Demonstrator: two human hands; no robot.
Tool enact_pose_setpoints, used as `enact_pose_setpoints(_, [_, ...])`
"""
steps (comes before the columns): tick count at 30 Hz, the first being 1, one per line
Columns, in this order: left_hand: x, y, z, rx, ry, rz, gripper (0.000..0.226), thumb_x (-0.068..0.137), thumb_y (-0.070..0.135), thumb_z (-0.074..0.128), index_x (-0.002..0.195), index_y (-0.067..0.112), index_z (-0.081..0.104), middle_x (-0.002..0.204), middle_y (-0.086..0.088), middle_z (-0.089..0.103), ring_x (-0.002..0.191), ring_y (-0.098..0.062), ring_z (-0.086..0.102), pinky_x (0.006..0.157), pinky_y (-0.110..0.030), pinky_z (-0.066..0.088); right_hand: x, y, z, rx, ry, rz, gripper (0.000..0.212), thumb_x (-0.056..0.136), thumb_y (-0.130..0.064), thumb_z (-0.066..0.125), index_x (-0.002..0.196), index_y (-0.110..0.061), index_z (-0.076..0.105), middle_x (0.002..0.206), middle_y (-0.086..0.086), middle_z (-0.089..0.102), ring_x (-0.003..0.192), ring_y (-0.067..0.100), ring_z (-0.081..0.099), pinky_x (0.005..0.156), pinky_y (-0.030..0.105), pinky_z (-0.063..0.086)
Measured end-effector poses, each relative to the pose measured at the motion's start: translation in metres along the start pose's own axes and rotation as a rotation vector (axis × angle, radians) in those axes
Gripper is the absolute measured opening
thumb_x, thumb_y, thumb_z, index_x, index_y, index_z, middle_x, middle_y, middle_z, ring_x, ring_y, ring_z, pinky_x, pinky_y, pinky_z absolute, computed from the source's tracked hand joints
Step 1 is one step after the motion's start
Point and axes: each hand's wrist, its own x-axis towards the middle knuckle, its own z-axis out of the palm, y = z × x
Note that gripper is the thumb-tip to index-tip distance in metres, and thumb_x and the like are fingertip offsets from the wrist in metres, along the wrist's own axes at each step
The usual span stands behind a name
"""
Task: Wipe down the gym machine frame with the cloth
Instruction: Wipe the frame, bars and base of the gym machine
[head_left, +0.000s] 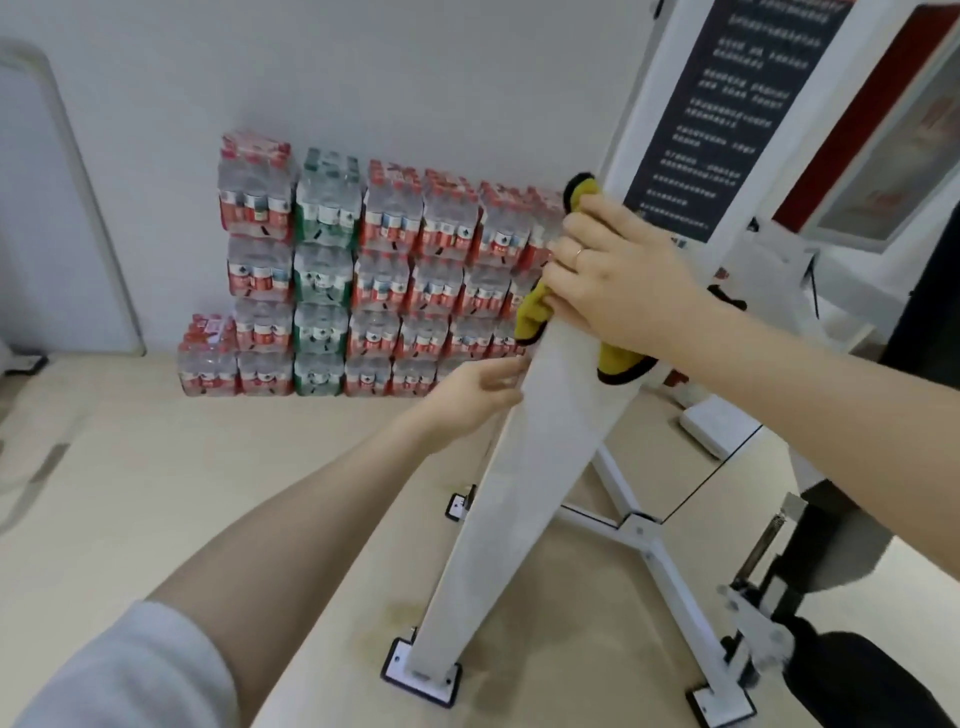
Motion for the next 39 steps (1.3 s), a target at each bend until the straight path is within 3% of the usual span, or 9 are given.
enact_pose_setpoints(3, [0.004,-0.016,-0.001,0.059,-0.106,-0.037,0.051,0.094,0.01,0.048,0.142,0.025,0.038,0.141,0.007,0.046,0.127,-0.01,0.045,0.106,-0.028,0.034,0.007,0.001,0.004,-0.06,0.088,0.22,0.032,0.095,-0.024,0.043,0.076,-0.007,0.064,0.082,0.009,0.066,0.093,0.03,0.06,0.108,0.042,0.031])
enact_pose_setpoints(6, [-0.002,-0.033,-0.006,0.052,-0.154,-0.058,0.048,0.095,0.0,0.041,0.14,0.014,0.04,0.141,0.004,0.044,0.129,-0.011,0.041,0.098,-0.012,0.028,-0.011,-0.063,0.024,-0.021,0.042,0.173,0.025,0.091,-0.018,0.05,0.074,-0.006,0.064,0.08,0.01,0.064,0.092,0.031,0.059,0.107,0.043,0.032])
enact_pose_setpoints(12, [-0.026,-0.071,-0.036,0.011,-0.202,-0.275,0.031,0.097,0.005,0.038,0.124,0.009,0.054,0.116,-0.005,0.059,0.093,-0.015,0.055,0.088,-0.03,0.045,-0.021,-0.133,0.044,0.154,-0.23,0.095,0.051,0.099,-0.033,0.036,0.065,-0.009,0.066,0.072,0.006,0.063,0.086,0.028,0.058,0.106,0.04,0.028])
enact_pose_setpoints(16, [-0.009,-0.069,-0.051,-0.028,-0.121,-0.257,0.029,0.096,0.005,0.039,0.121,0.009,0.055,0.104,0.001,0.06,0.089,-0.016,0.057,0.079,-0.023,0.045,-0.022,-0.07,0.04,0.094,0.055,0.211,0.045,0.102,-0.03,0.036,0.087,0.0,0.066,0.095,0.016,0.067,0.109,0.032,0.047,0.111,0.045,0.022])
enact_pose_setpoints(21, [0.006,-0.061,-0.037,-0.077,-0.121,-0.234,0.031,0.098,0.007,0.036,0.127,0.01,0.049,0.103,0.0,0.056,0.083,-0.015,0.056,0.076,-0.023,0.045,-0.036,-0.067,0.041,0.002,0.119,0.211,0.039,0.097,-0.028,0.041,0.119,-0.005,0.062,0.129,0.01,0.05,0.127,0.031,0.037,0.112,0.047,0.02])
enact_pose_setpoints(25, [0.01,-0.063,-0.033,-0.05,-0.144,-0.262,0.043,0.089,-0.01,0.029,0.113,0.013,0.056,0.089,0.004,0.056,0.078,-0.012,0.055,0.07,-0.019,0.044,-0.085,-0.137,0.054,-0.001,-0.027,0.072,0.044,0.095,-0.016,0.044,0.139,-0.011,0.044,0.144,0.001,0.04,0.136,0.023,0.03,0.11,0.039,0.029])
enact_pose_setpoints(30, [0.002,-0.051,-0.035,-0.147,-0.017,-0.285,0.045,0.087,-0.012,0.032,0.115,0.012,0.059,0.085,0.004,0.056,0.073,-0.009,0.054,0.065,-0.016,0.045,-0.129,-0.167,0.054,0.091,-0.156,0.024,0.051,0.1,-0.004,0.013,0.15,-0.008,0.001,0.157,0.001,-0.008,0.145,0.018,-0.005,0.117,0.034,0.008])
enact_pose_setpoints(34, [0.006,-0.043,-0.019,-0.148,0.044,-0.285,0.037,0.094,-0.002,0.033,0.112,0.017,0.059,0.106,0.002,0.062,0.098,-0.014,0.055,0.087,-0.028,0.045,-0.1,-0.107,0.036,0.073,0.069,0.276,0.045,0.097,-0.011,0.04,0.142,-0.012,0.038,0.15,-0.001,0.03,0.136,0.019,0.032,0.113,0.036,0.019])
enact_pose_setpoints(39, [-0.002,-0.061,0.006,-0.211,0.016,-0.415,0.045,0.09,-0.008,0.032,0.123,0.012,0.055,0.117,0.0,0.057,0.113,-0.017,0.051,0.102,-0.032,0.039,-0.076,-0.105,0.04,0.12,0.233,0.378,0.039,0.093,-0.008,0.043,0.13,-0.012,0.055,0.14,0.002,0.044,0.128,0.023,0.042,0.108,0.039,0.028])
